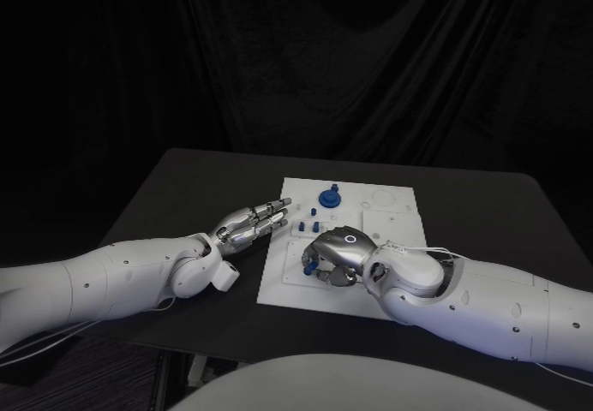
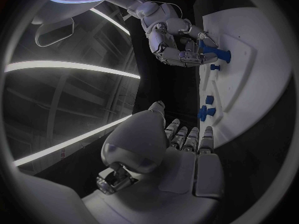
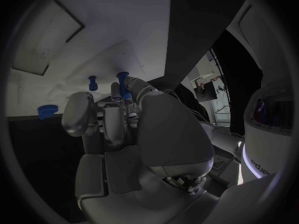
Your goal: Assemble the parts on the task board
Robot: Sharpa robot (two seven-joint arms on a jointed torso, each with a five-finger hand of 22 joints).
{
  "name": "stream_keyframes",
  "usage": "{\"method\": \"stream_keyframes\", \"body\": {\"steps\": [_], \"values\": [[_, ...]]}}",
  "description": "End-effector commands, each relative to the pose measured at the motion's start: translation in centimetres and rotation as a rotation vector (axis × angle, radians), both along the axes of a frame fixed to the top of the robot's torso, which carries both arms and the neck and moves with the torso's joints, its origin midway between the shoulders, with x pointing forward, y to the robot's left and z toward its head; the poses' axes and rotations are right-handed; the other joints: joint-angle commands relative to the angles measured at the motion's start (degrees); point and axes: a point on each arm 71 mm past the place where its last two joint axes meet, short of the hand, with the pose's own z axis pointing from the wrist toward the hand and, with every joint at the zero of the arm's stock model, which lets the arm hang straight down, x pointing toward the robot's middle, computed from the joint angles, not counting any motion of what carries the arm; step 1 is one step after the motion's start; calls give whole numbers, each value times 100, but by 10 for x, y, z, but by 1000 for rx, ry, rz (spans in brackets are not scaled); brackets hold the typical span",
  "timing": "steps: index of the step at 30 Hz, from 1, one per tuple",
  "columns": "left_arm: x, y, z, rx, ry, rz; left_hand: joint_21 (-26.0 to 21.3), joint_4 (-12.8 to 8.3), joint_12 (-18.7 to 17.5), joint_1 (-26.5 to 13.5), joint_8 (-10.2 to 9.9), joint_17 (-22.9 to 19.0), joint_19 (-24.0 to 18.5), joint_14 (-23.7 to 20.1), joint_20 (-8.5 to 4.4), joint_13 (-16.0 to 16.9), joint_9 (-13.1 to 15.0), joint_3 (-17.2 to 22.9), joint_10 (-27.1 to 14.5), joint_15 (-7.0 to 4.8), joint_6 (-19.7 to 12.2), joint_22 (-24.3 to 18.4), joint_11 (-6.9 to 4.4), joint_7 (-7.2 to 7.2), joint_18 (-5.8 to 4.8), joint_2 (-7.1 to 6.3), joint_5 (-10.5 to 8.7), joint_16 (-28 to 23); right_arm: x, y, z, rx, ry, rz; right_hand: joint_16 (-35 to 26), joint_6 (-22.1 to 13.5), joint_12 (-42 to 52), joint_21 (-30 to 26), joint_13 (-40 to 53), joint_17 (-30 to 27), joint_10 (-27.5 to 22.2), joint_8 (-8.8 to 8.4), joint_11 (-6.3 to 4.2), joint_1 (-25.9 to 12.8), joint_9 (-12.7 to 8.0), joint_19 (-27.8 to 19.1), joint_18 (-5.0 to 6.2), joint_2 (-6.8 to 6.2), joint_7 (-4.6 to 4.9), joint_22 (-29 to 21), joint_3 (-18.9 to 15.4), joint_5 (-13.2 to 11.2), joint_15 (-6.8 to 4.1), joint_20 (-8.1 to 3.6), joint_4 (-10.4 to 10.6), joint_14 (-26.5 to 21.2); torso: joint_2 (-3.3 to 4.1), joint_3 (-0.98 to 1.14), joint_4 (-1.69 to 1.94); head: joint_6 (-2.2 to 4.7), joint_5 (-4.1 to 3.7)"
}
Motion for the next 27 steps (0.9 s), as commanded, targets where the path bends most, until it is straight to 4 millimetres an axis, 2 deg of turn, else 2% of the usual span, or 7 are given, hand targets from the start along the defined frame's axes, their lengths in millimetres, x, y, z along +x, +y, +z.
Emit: {"method": "stream_keyframes", "body": {"steps": [1, 3, 5, 11, 13, 20, 27], "values": [[1, 0, 13, -131, -140, 17, -12, 3, -20, 47, 29, -5, 14, -2, 35, -5, 6, 24, 11, 48, 4, 2, -47, 41, 106, -4, 27, -21, -1, 0, -2, -27, 9, -1, -68, -516, -106, -113, -17, -67, -194, -325, 33, -73, -156, -94, -28, -74, -79, 828, 36, -166, 60, 28, 16, -65, 0, -5, -2, -1, -12], [1, -1, 13, -131, -139, 17, -12, 3, -20, 47, 29, -5, 14, -2, 35, -5, 6, 24, 11, 48, 4, 2, -47, 41, 106, -4, 27, -21, -1, 1, -3, -28, 10, 3, -110, -816, -187, -201, -36, -122, -341, -537, 98, -154, -276, -150, -14, -134, -185, 805, 69, -287, 116, 72, 65, -112, 2, -4, -1, -1, -17], [1, -1, 13, -132, -139, 16, -12, 3, -20, 47, 29, -5, 14, -2, 35, -5, 6, 24, 11, 48, 4, 2, -47, 41, 106, -4, 27, -21, -2, 2, -2, -26, 10, 9, -159, -1167, -387, -315, -103, -192, -754, -722, 196, -292, -424, -219, 4, -229, -304, 774, 20, -560, 170, 136, 152, -170, 1, -3, 0, -1, -24], [1, -2, 13, -133, -137, 14, -13, 6, -20, 46, 32, -5, 13, -2, 40, -5, 9, 32, 11, 52, 18, -1, -51, 50, 108, -2, 26, -21, -2, 4, -1, -14, 4, 17, -273, -1775, -479, -597, -91, -347, -1443, -716, 271, -486, -741, -363, 62, -301, -472, 705, -332, -1072, 143, 148, 302, -302, -4, -3, 1, -1, -17], [1, -2, 13, -132, -137, 13, -14, 7, -20, 46, 32, -5, 11, -2, 43, -5, 8, 36, 11, 52, 15, -4, -53, 55, 109, -2, 26, -21, -2, 3, -1, -6, 0, 15, -303, -1884, -420, -673, -52, -389, -1547, -711, 279, -500, -833, -397, 72, -298, -489, 689, -443, -1138, 148, 152, 342, -338, -4, -4, 0, -1, -6], [1, 0, 12, -129, -136, 17, -15, 10, -20, 45, 35, -5, 11, -2, 46, -5, 10, 44, 11, 53, 25, -5, -57, 67, 112, -2, 25, -21, 2, -6, 6, 36, -34, -7, -318, -1733, -334, -731, 0, -412, -1684, -659, 288, -488, -852, -416, 79, -298, -471, 681, -584, -1199, 152, 158, 399, -363, -1, -5, 6, -1, -25], [0, 3, 13, -127, -139, 22, -15, 10, -20, 45, 35, -5, 11, -2, 46, -5, 10, 44, 11, 53, 25, -5, -57, 67, 112, -2, 25, -21, 16, -32, 44, 128, -106, -58, -302, -1629, -255, -726, 38, -395, -1748, -621, 284, -451, -877, -405, 77, -277, -436, 686, -645, -1170, 146, 155, 430, -356, 2, -3, 4, -1, -22]]}}
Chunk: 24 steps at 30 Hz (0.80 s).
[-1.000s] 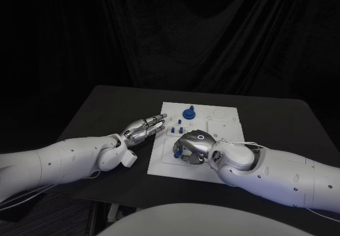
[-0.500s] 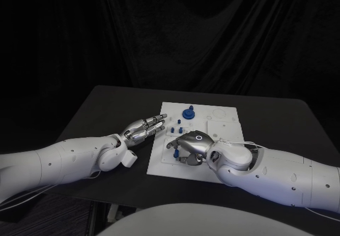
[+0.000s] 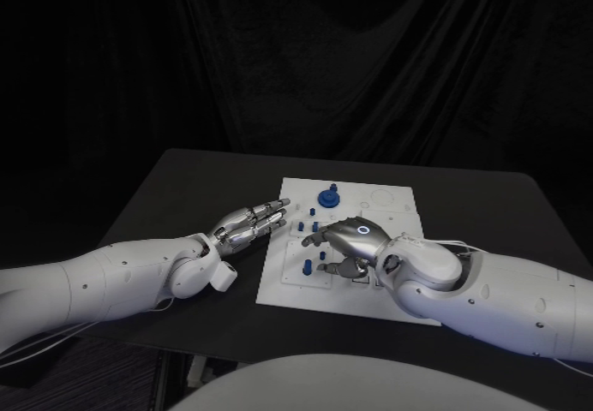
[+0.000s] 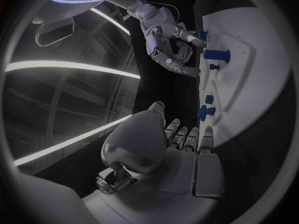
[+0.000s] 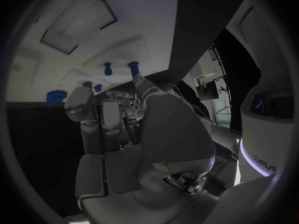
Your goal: Assemble the parts on the task board
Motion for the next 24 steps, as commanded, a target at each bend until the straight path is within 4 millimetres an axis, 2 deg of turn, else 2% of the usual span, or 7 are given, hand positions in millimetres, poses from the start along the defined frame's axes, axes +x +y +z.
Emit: {"method": "stream_keyframes", "body": {"steps": [1, 5, 8, 14, 15, 18, 24], "values": [[0, 1, 14, -127, -142, 23, -14, -4, -20, 45, 37, -8, 11, -2, 48, -8, 6, 32, -11, 53, 12, -5, -36, 53, 113, -2, 24, -21, 8, -15, 30, 119, -61, -42, 5, 110, 100, 0, 37, 15, -44, 59, -11, 33, -22, -14, 73, 52, 28, 694, -58, 101, -13, -2, 7, -35, 2, 1, 0, -1, 8], [-1, 3, 14, -124, -144, 27, -14, 0, -20, 43, 40, -8, 11, -2, 49, -8, 8, 37, -11, 50, 24, -5, -35, 61, 116, -3, 20, -21, 17, -36, 53, 167, -57, -98, 72, 282, 476, 127, 183, 93, 263, 105, -79, 183, -69, 66, 52, 179, 165, 733, -11, 427, -52, -36, -17, 25, 1, 1, -5, -1, 7], [-1, 4, 14, -120, -146, 32, -13, 3, -20, 40, 42, -8, 12, -2, 50, -8, 9, 37, -11, 48, 29, -3, -33, 64, 119, -6, 15, -21, 24, -63, 68, 196, 2, -187, -21, 747, 1150, 7, 503, -26, 912, 295, -255, 228, -44, 21, 68, 269, 405, 704, 65, 587, -94, -63, 21, -34, 0, 0, -1, -1, -35], [-1, 5, 14, -119, -150, 35, -13, 7, -20, 37, 44, -8, 13, -2, 50, -8, 10, 37, -10, 44, 35, -2, -32, 67, 121, -8, 13, -21, 31, -119, 67, 189, 173, -381, -489, 1422, 3145, -632, 1985, -543, 1129, 527, -493, -5, 75, -187, 157, 304, 327, 540, 72, 668, -284, -211, 301, -236, -1, -2, -3, -1, -126], [-1, 5, 14, -119, -150, 35, -13, 7, -20, 37, 44, -8, 13, -2, 50, -8, 10, 37, -10, 44, 35, -2, -32, 67, 121, -8, 13, -21, 30, -128, 63, 177, 209, -412, -479, 1480, 4017, -634, 3032, -523, 1873, 568, -536, -176, 103, -171, 163, 331, 306, 540, 8, 644, -277, -234, 428, -211, -8, -7, -5, -1, -136], [-1, 5, 14, -118, -150, 36, -14, 12, -20, 33, 45, -8, 12, -2, 49, -7, 10, 38, -9, 38, 37, -4, -30, 70, 125, -10, 12, -21, 27, -148, 50, 142, 286, -479, -372, 1479, 5327, -501, 4702, -369, 2886, 621, -575, -433, 174, -37, 130, 381, 277, 583, -101, 555, -324, -281, 659, -75, -12, -14, -13, -1, -169], [-1, 6, 14, -119, -151, 36, -14, 12, -20, 33, 45, -8, 12, -2, 49, -7, 10, 38, -9, 38, 37, -4, -30, 70, 125, -10, 12, -21, 15, -179, 22, 65, 377, -603, 202, 1442, 6032, 58, 5738, 381, 3572, 810, -604, -595, 356, 259, 33, 370, 241, 756, -252, 511, -363, -324, 788, 302, -28, -39, -30, -1, -228]]}}
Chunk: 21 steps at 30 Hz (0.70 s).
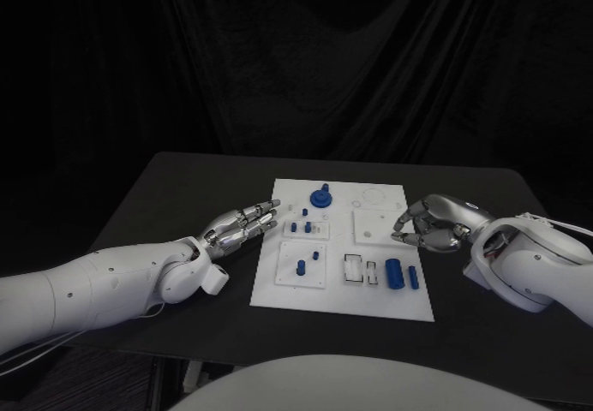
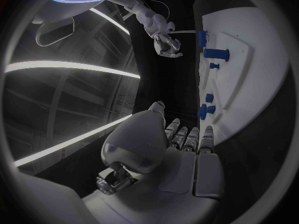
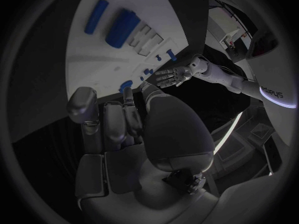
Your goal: Assemble the parts on the task board
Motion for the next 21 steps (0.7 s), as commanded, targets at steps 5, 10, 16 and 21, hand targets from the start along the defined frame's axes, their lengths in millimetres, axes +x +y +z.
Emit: {"method": "stream_keyframes", "body": {"steps": [5, 10, 16, 21], "values": [[0, 2, 14, -123, -150, 29, -14, 12, -20, 33, 24, -10, -9, -2, 28, -6, 5, 38, -9, 38, 7, -4, -30, 40, 35, -10, 12, -21, -11, -20, -23, -136, 106, -115, 750, -39, 980, 1047, 1760, 1018, 1461, 356, -40, -358, 356, 434, -214, -13, -107, 969, -268, -89, -45, -57, 162, 440, -11, -13, -34, -1, -100], [0, 2, 14, -124, -149, 27, -13, 15, -20, 32, 26, -10, -9, -2, 28, -6, 6, 42, -9, 33, 12, -4, -26, 42, 40, -10, 15, -21, -16, -21, -26, -224, 59, -119, 1238, -117, 1013, 1831, 1832, 1743, 1521, 636, -96, -659, 690, 691, -350, 32, -163, 1145, -424, -104, -100, -108, 209, 680, -17, -22, -32, -1, -185], [0, 2, 13, -126, -146, 25, -13, 15, -20, 32, 26, -10, -9, -2, 28, -6, 6, 42, -9, 33, 12, -4, -26, 42, 40, -10, 15, -21, -21, -15, -30, -273, 35, -110, 1518, -133, 1013, 2693, 1832, 2189, 1521, 1238, -155, -1077, 1475, 945, -506, 45, -269, 1346, -544, -70, -161, -175, 229, 800, -8, -7, -33, -1, -223], [0, 2, 13, -126, -144, 24, -14, 15, -20, 33, 25, -10, -10, -2, 29, -6, 5, 46, -10, 32, 7, -6, -23, 43, 43, -9, 17, -21, -24, -10, -33, -296, 26, -98, 1469, -184, 1013, 2860, 1832, 2103, 1521, 1434, -184, -1313, 1856, 985, -537, 43, -298, 1386, -554, -317, -187, -196, 243, 780, -13, -17, -21, -1, -268]]}}
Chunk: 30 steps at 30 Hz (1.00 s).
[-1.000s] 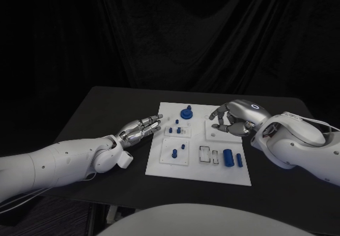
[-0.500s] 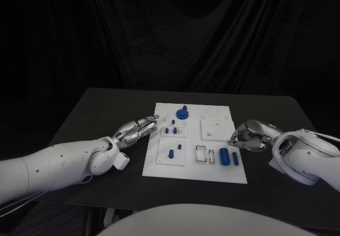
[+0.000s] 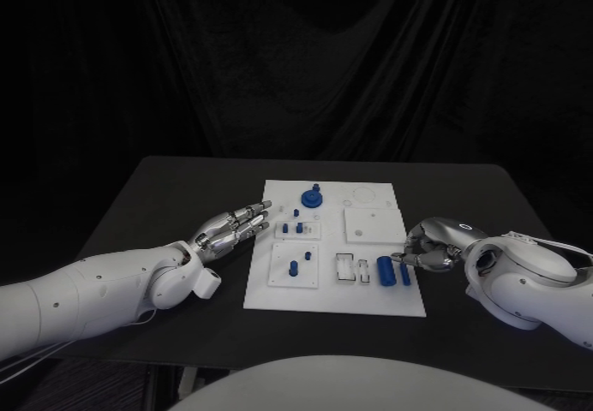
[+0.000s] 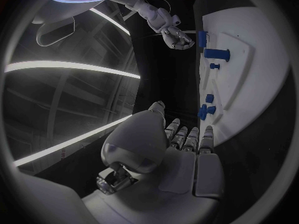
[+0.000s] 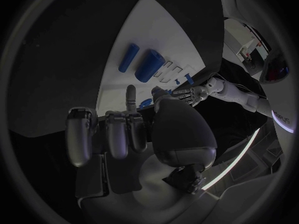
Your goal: Assemble the parts on the task board
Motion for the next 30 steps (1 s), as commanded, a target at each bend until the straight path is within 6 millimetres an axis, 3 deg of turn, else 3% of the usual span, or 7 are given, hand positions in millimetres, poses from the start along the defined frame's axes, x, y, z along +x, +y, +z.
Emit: {"method": "stream_keyframes", "body": {"steps": [1, 8, 18, 30], "values": [[0, 1, 13, -127, -145, 22, -14, -1, -20, 33, 25, -5, -10, -2, 29, -7, 6, 30, -10, 32, 7, -6, -23, 44, 44, -9, 17, -21, -2, 1, -2, -78, -29, -5, -10, -16, 14, 50, 1506, 1426, 596, 54, -31, -85, 118, 472, -44, -3, -25, 1389, -30, -144, -26, -58, 7, 582, -1, -4, 9, -1, -29], [0, 1, 13, -126, -142, 21, -14, -1, -20, 33, 25, -5, -10, -2, 29, -7, 6, 30, -10, 32, 7, -6, -23, 44, 44, -9, 17, -21, -4, 8, -6, -86, -44, 12, -5, 2, 14, 91, 1506, 1434, 596, 158, -59, -266, 372, 476, -50, -14, -62, 1397, 0, -499, -52, -75, 12, 585, 2, -1, 1, -1, -44], [-1, 2, 11, -126, -136, 19, -14, 8, -18, 29, 25, -5, -9, -2, 36, -5, 5, 42, -4, 34, 5, -5, -16, 50, 51, -6, 2, -21, -5, 13, -15, -111, -22, 24, 21, 56, 14, 135, 1506, 1481, 596, 273, -99, -324, 620, 485, -59, -38, -109, 1408, 47, -750, -86, -102, 13, 595, 4, 3, 5, -1, -64], [-4, 2, 7, -125, -120, 17, -15, 16, -13, 26, 27, -5, -10, -2, 42, 0, 6, 52, 9, 35, 8, -8, 1, 64, 57, -6, 2, -21, -6, 20, -28, -119, 1, 34, 33, 132, 14, 160, 1506, 1502, 596, 319, -124, -449, 735, 491, -64, -61, -140, 1415, 33, -849, -106, -119, 19, 599, 0, 2, 3, -1, -77]]}}
